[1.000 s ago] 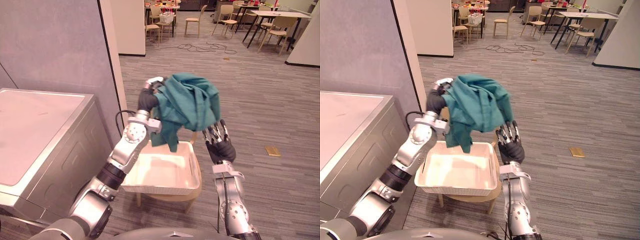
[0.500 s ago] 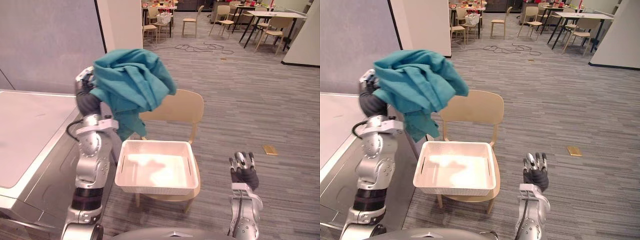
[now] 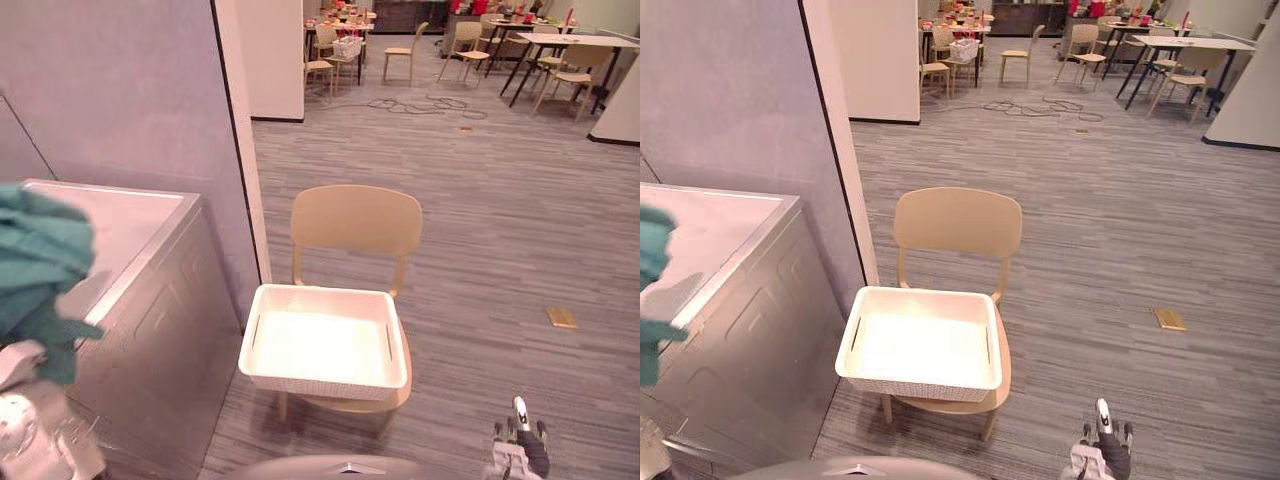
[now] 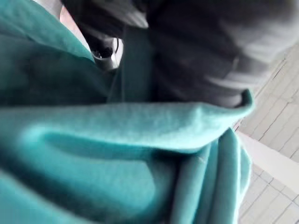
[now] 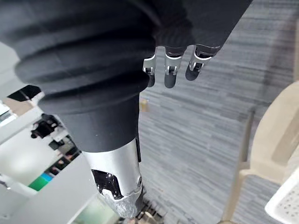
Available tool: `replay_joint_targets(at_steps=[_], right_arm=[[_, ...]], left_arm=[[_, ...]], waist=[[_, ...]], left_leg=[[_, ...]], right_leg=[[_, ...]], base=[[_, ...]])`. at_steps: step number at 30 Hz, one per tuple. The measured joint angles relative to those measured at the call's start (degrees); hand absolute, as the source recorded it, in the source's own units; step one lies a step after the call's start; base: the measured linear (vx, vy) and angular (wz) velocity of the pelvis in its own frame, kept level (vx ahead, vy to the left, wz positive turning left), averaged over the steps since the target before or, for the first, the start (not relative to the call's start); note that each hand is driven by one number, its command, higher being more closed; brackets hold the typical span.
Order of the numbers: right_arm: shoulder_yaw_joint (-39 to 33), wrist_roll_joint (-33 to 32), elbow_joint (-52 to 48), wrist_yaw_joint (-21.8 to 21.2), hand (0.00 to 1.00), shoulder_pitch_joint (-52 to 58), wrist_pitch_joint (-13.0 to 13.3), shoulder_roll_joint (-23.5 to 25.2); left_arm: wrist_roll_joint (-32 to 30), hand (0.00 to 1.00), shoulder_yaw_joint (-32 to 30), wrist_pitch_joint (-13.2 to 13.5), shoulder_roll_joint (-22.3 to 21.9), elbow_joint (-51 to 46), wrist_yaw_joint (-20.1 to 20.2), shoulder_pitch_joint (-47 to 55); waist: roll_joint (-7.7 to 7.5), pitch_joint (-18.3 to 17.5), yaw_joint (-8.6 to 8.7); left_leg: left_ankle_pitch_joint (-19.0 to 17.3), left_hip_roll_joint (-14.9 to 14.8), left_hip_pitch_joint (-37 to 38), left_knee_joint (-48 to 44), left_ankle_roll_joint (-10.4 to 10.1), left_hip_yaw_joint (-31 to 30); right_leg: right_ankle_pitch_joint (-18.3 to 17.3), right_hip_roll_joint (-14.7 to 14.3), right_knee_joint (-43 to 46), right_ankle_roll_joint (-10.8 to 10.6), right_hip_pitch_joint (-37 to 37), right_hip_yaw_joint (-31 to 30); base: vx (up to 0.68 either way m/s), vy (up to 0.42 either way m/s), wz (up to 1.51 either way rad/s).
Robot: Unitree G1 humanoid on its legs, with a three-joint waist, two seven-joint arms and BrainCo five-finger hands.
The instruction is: Pick up the laundry basket with both hands and put the clothes into the washing machine.
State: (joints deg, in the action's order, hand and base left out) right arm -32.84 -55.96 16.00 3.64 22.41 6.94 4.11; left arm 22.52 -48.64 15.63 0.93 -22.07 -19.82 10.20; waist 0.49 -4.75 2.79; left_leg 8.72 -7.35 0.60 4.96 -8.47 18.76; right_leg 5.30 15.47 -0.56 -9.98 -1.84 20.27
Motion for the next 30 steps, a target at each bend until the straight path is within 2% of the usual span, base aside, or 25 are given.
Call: replay_joint_targets(at_steps=[3, 7, 10, 11, 14, 15, 16, 17, 18, 19, 21, 25, 27, 28, 30], right_arm=[[-1.3, 0.1, 4.0, -0.9, 0.0, 1.0, -1.2, 0.4], [-1.8, 0.4, 9.1, -2.2, 0.0, 1.5, -2.4, 0.6], [-4.0, 2.4, 17.5, -2.4, 0.0, 1.3, -3.8, 0.8], [-4.8, 2.4, 21.2, -2.3, 0.0, 1.3, -4.3, 0.5], [-5.7, 2.4, 30.1, -2.4, 0.0, -0.1, -5.2, 0.4], [-6.2, 2.4, 35.1, -2.5, 0.0, -0.8, -6.0, 0.4], [-6.3, 2.4, 37.4, -2.6, 0.0, -1.0, -6.1, 0.7], [-6.4, 2.5, 38.2, -2.7, 0.0, -1.4, -6.0, 0.3], [-6.9, 3.1, 39.8, -2.7, 0.0, -2.3, -5.9, -0.8], [-7.9, 4.7, 41.3, -2.4, 0.0, -3.1, -6.0, -0.5], [-9.1, 4.7, 43.3, -2.2, 0.0, -4.7, -5.9, -0.5], [-10.1, 5.1, 45.7, -2.0, 0.0, -8.0, -5.8, -0.9], [-7.7, 6.8, 45.7, -2.1, 0.0, -9.4, -5.6, -1.3], [-6.9, 6.8, 45.7, -2.1, 0.0, -9.8, -5.6, -1.1], [-4.9, 6.9, 45.5, -2.3, 0.0, -10.9, -5.5, -2.4]], left_arm=[[3.3, 1.0, -4.9, 0.9, -0.2, 5.1, -0.9, 2.1], [7.7, 1.0, -8.3, 1.7, -2.3, 11.6, -1.8, 3.4], [10.2, 1.0, -9.1, 2.1, -2.7, 20.4, -1.9, 3.6], [11.3, 1.0, -9.4, 2.1, -2.9, 25.2, -1.8, 3.7], [14.5, 1.0, -9.3, 2.1, -3.9, 36.3, -0.9, 3.8], [15.8, 1.0, -8.1, 1.3, -4.4, 43.2, 0.1, 3.8], [15.8, 1.0, -7.1, 0.4, -4.5, 48.3, 0.8, 3.7], [15.8, 1.0, -6.3, -0.3, -5.0, 51.3, 1.4, 3.8], [15.6, 1.0, -5.1, -2.0, -5.0, 57.9, 2.4, 3.8], [15.4, 1.0, -3.9, -3.4, -5.5, 62.9, 4.1, 3.8], [14.9, 1.0, -2.8, -4.3, -5.6, 67.9, 5.7, 3.4], [14.0, 1.0, 0.8, -7.6, -5.6, 76.7, 9.0, 3.2], [10.6, 1.0, 6.6, -9.5, -5.6, 78.9, 10.9, 4.3], [10.0, 1.0, 7.6, -9.7, -5.6, 79.4, 11.4, 4.3], [7.8, 1.0, 10.8, -10.2, -5.5, 80.9, 12.5, 4.3]], waist=[[-0.19, -0.9, -1.34], [-0.42, -0.8, -2.69], [-1.69, -1.3, -3.13], [-0.74, -0.8, -3.63], [-1.73, -0.7, -4.19], [-3.26, -0.7, -3.72], [-5.59, -1.0, -3.6], [-5.37, -0.5, -3.96], [-4.07, 0.3, -4.2], [-3.57, 0.0, -3.44], [-3.92, 0.4, -2.69], [-4.27, 2.7, -2.22], [-3.6, 3.7, -2.21], [-4.38, 3.5, -2.31], [-2.51, 5.1, -2.16]], left_leg=[[0.0, -0.1, -0.4, 0.0, 0.0, -0.4], [0.0, -0.1, -1.1, 0.0, 0.0, -0.4], [0.1, -0.1, -1.7, 0.0, -0.2, 1.1], [0.3, -0.1, -1.9, 0.0, -0.3, 1.6], [0.2, 0.5, -2.4, 0.0, -0.4, 1.5], [-2.4, 1.4, -2.7, 0.0, -2.8, 1.9], [-2.7, 2.8, -2.5, -3.0, 0.8, 1.5], [-3.2, 2.9, -2.9, -7.1, 2.7, 1.3], [-6.5, 2.5, -2.1, -7.3, 1.9, 0.4], [-5.7, 2.9, -0.3, -3.5, 0.6, 0.3], [-4.9, 3.3, 0.8, -0.3, -0.3, 0.2], [-4.9, 3.8, 2.3, 0.0, -0.4, 0.1], [-5.2, 4.1, 2.4, -0.1, -0.9, 0.5], [-4.5, 4.3, 2.5, -0.5, 0.2, 0.7], [-4.6, 4.0, 2.5, -0.1, 0.0, 1.6]], right_leg=[[-0.2, 0.0, 0.1, 0.0, -0.3, 1.0], [-0.3, 0.2, 0.1, 0.1, -0.5, 2.4], [-0.3, 1.2, -0.5, 0.1, -0.4, 4.1], [-0.3, 1.0, -0.5, 0.1, -0.5, 4.1], [-0.3, 1.4, -0.7, 0.2, -0.7, 4.2], [-0.7, 2.6, -1.6, 0.8, -0.7, 4.7], [-0.4, 4.5, -2.4, 1.3, -0.8, 5.2], [-0.4, 4.7, -2.5, 1.4, -0.9, 5.1], [-0.4, 3.8, -3.4, 1.7, -1.8, 5.1], [-1.9, 3.4, -3.8, 4.0, -2.5, 5.3], [-3.5, 3.2, -2.8, 5.1, -2.1, 5.1], [-4.6, 3.3, -1.4, 3.9, -2.1, 3.8], [-4.7, 3.4, -2.1, 3.7, -1.5, 2.7], [-4.6, 3.9, -2.5, 3.5, -1.2, 1.6], [-4.4, 3.0, -3.4, 3.0, -1.0, 0.4]], base=[[0.0, 0.003, 0.16], [-0.05, 0.011, 0.1], [-0.02, 0.027, 0.26], [0.0, 0.0, 0.0], [-0.05, 0.052, 0.06], [-0.03, 0.086, 0.13], [0.0, 0.075, 0.01], [0.11, 0.01, -0.22], [0.06, 0.015, -0.19], [0.05, 0.022, -0.09], [-0.02, 0.036, 0.1], [-0.04, 0.015, -0.01], [0.0, 0.006, -0.07], [0.04, 0.021, -0.2], [-0.01, -0.003, -0.43]])
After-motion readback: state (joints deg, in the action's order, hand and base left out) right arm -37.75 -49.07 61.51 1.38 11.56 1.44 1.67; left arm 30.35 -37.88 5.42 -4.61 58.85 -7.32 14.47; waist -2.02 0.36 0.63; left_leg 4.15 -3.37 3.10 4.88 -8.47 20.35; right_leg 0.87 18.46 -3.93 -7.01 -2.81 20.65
